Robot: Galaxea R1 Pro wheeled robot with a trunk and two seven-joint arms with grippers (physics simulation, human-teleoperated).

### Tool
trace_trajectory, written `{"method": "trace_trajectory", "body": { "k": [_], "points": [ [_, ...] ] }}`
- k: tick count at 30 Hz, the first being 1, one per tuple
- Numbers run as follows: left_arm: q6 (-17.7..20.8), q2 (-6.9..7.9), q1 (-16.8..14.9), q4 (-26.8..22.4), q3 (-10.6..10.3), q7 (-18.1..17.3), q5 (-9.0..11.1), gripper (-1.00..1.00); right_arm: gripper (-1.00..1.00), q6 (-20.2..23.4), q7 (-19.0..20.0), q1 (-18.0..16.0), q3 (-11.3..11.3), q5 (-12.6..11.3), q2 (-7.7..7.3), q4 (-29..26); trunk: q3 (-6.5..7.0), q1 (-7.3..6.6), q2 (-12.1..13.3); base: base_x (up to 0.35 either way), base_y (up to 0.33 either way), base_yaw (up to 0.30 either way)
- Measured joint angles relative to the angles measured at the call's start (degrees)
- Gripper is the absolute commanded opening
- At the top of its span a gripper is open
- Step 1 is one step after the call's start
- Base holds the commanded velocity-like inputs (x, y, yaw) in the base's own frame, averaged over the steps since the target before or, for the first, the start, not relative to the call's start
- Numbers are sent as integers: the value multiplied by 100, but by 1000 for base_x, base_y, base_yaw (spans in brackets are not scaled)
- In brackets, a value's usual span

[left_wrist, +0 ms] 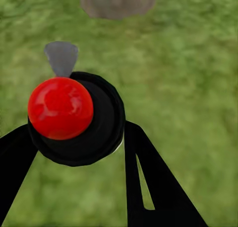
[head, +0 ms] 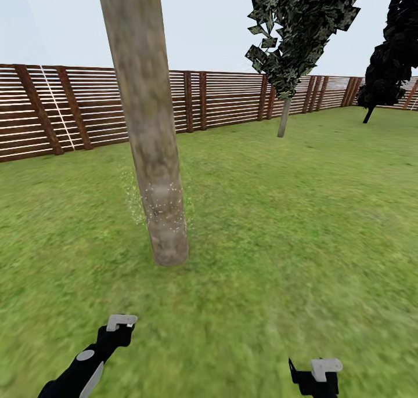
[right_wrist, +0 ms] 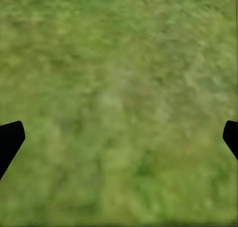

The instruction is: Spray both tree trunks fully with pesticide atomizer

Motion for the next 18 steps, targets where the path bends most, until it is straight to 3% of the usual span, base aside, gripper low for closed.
{"method": "trace_trajectory", "body": {
  "k": [7,10,12,18],
  "points": [
    [13,7,0,0,-2,-12,-11,-100,100,-112,0,2,-5,-29,-38,583,17,-21,39,0,0,0],
    [29,23,0,11,4,1,-12,-100,100,-888,-2,322,2,-31,-50,687,71,-87,159,0,0,0],
    [21,22,11,299,11,11,-20,-100,100,-1814,17,637,10,-10,-40,779,106,-131,239,0,0,0],
    [1,6,8,444,15,80,8,-100,100,-2030,33,702,22,-2,-23,1684,215,-263,480,0,0,0]
  ]
}}
